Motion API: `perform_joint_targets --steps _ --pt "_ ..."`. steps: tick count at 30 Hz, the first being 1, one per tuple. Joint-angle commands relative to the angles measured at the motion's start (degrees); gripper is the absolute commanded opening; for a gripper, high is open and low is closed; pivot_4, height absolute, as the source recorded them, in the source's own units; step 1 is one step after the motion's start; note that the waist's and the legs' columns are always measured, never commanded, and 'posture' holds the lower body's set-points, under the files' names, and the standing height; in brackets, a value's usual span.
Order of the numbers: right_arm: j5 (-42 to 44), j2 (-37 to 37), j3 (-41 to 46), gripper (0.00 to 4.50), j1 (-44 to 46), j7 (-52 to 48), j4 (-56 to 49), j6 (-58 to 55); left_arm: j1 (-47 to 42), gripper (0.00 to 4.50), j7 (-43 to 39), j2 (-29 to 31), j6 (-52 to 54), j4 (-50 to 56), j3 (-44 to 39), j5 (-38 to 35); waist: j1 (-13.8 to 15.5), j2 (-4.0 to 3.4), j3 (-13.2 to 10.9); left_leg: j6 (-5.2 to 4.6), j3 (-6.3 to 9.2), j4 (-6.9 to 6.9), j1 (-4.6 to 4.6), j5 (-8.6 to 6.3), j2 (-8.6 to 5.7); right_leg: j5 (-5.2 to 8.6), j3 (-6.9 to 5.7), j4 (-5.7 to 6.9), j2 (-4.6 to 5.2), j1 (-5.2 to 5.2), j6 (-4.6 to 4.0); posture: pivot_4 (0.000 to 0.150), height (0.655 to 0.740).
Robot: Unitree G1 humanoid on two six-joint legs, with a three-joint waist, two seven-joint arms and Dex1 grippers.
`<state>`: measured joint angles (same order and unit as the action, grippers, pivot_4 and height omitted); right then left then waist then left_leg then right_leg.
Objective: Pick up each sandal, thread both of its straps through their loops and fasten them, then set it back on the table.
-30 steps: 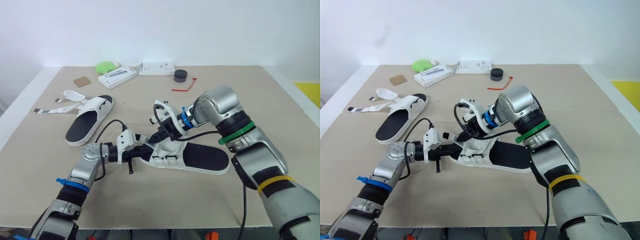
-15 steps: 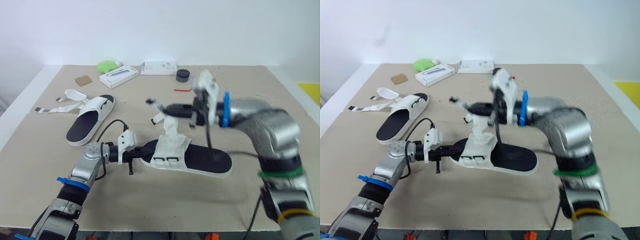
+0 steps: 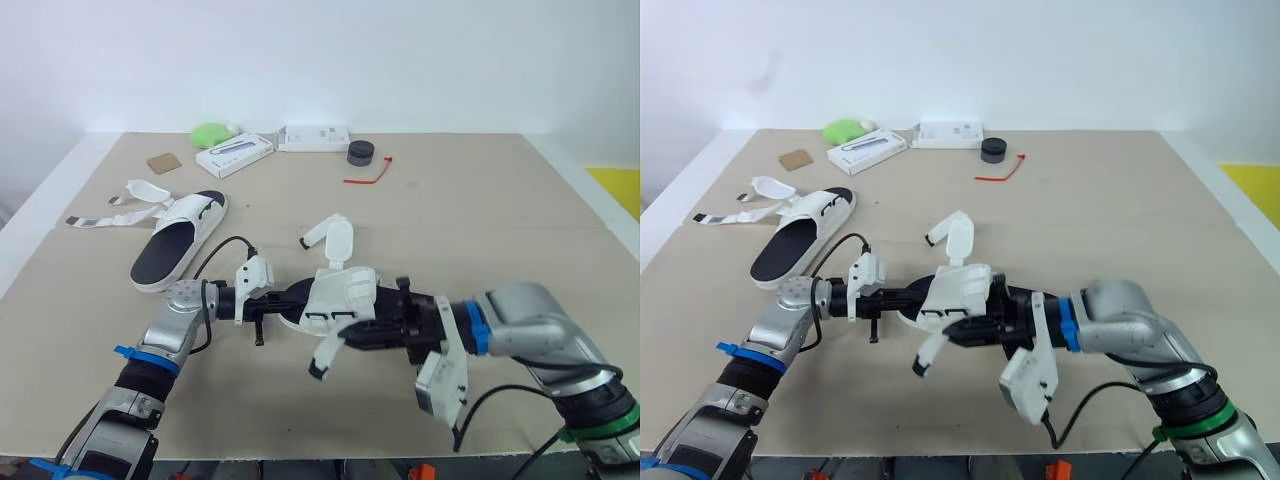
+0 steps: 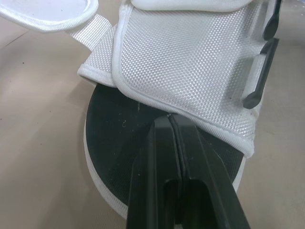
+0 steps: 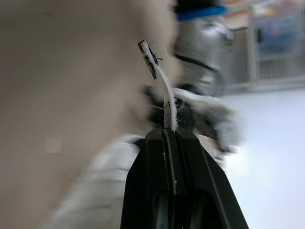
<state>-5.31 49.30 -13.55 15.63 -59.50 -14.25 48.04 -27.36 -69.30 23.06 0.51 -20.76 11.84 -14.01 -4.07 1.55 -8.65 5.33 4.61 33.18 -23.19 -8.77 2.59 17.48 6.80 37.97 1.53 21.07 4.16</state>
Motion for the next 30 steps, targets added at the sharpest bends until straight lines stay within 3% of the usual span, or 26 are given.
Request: perform_joint_targets --steps 1,5,7,9,14,16,19,21,25,30 --pt "-1.37 2.43 0.40 1.03 -1.12 0.26 0.91 -1.60 3.69 0.00 0.23 1.10 3.62 -5.34 4.16 4.99 0.08 -0.07 0.03 0.00 0.00 0.01 0.00 0.00 -0.01 0.00 0.02 0.00 0.00 0.00 0.00 0.150 0.7400" --pt "-2.14 5.29 1.12 2.90 -2.49 -0.88 2.17 -8.23 3.20 0.00 1.42 1.94 2.63 -5.01 5.74 7.73 0.11 -0.07 0.03 0.00 0.01 0.06 0.03 0.00 0.00 -0.01 0.02 0.00 -0.01 -0.02 0.01 0.150 0.7400" --pt "3.19 8.39 2.35 3.76 -4.13 -3.87 0.46 -18.13 2.69 0.00 2.39 1.63 3.23 -5.14 5.68 7.81 0.16 -0.07 0.03 0.01 0.01 0.08 0.04 0.00 0.00 -0.01 0.03 0.00 -0.01 -0.04 0.01 0.150 0.7400" --pt "13.79 13.75 5.38 3.76 -8.20 -7.46 -5.85 -35.59 2.69 0.00 2.56 1.41 3.77 -4.52 5.77 7.27 0.51 -0.10 0.00 0.02 0.00 0.10 0.02 -0.01 -0.01 -0.01 0.07 0.00 0.01 -0.06 0.01 0.150 0.7400" --pt "52.66 29.76 15.21 3.76 -11.90 -8.96 -19.26 -79.60 3.27 0.00 2.60 0.88 3.97 -2.89 6.79 6.98 1.01 -0.31 0.03 0.09 -0.06 0.18 -0.07 -0.14 0.01 0.01 0.18 0.00 -0.01 -0.21 0.04 0.150 0.7400" --pt "65.18 33.86 17.51 3.76 -9.93 -9.83 -18.72 -91.58 3.33 0.00 2.62 0.76 3.94 -2.82 6.93 7.01 1.20 -0.20 0.00 0.09 -0.04 0.25 -0.01 -0.16 0.07 0.02 0.12 0.00 -0.03 -0.01 0.02 0.150 0.7400" --pt "76.38 35.19 18.11 3.76 -7.40 -8.48 -17.73 -101.92 3.16 0.00 2.70 0.74 3.97 -3.00 6.96 6.96 1.26 -0.16 -0.01 0.26 -0.15 0.31 -0.06 -0.26 0.04 0.08 0.10 -0.05 0.16 0.07 0.02 0.150 0.7400" --pt "79.77 33.90 15.98 3.76 -5.58 -4.70 -17.58 -107.22 3.06 0.00 2.75 0.76 4.07 -3.07 6.87 6.90 1.29 -0.19 0.03 0.20 -0.30 0.31 -0.10 -0.37 0.06 0.08 0.09 -0.28 0.25 0.07 0.03 0.150 0.7400" --pt "73.14 29.43 8.94 3.76 -3.95 3.17 -20.20 -112.96 3.68 0.00 2.88 1.03 4.49 -2.18 6.80 6.63 1.41 -0.18 0.16 0.01 -0.36 0.27 -0.25 -0.52 0.06 0.03 0.09 -0.67 0.26 0.06 0.10 0.150 0.7400" --pt "71.88 19.26 4.29 3.76 6.11 10.41 -11.48 -122.75 5.09 0.00 3.17 1.30 5.54 -0.48 6.64 6.07 1.42 -0.23 0.15 -0.15 -0.39 0.32 -0.36 -0.65 0.02 -0.05 0.12 -0.74 0.23 0.08 0.20 0.150 0.7400"
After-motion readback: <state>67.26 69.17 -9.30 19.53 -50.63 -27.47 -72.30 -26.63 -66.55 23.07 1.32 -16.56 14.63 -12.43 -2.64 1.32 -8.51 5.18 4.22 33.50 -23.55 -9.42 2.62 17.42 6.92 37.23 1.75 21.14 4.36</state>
